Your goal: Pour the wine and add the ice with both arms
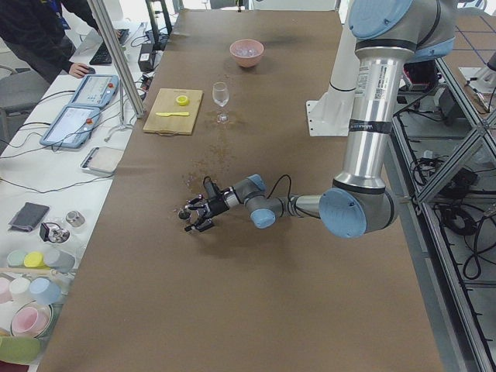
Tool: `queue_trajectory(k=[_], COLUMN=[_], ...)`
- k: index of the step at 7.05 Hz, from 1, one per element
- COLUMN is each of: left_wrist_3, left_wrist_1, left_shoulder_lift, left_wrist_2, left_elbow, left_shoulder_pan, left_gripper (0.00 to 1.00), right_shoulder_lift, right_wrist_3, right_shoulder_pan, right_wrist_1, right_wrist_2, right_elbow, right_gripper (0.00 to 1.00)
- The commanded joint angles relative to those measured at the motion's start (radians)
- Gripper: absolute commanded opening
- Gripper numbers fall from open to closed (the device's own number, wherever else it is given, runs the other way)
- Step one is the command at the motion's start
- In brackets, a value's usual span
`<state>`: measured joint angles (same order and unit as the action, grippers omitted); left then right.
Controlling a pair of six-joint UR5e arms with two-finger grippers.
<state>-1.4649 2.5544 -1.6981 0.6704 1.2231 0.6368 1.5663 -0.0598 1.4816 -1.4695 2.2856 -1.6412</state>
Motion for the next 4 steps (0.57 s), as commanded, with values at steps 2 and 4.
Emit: queue_trajectory(k=[2,4], left_wrist_3=[0.0,0.0], left_wrist_1=[0.066,0.066], left_shoulder_lift=[0.005,0.006], left_wrist_2=[0.0,0.0], left_elbow=[-0.016,-0.017], left_shoulder_pan=[-0.005,-0.005], left_gripper=[0.38,0.38], right_shoulder_lift=[-0.002,-0.002], right_wrist_3=[0.0,0.0], right_shoulder_pan=[0.0,0.0], right_wrist_1=[0.0,0.0], right_wrist_2=[0.0,0.0], right_elbow=[-0.002,-0.002], right_gripper=[1.0,1.0])
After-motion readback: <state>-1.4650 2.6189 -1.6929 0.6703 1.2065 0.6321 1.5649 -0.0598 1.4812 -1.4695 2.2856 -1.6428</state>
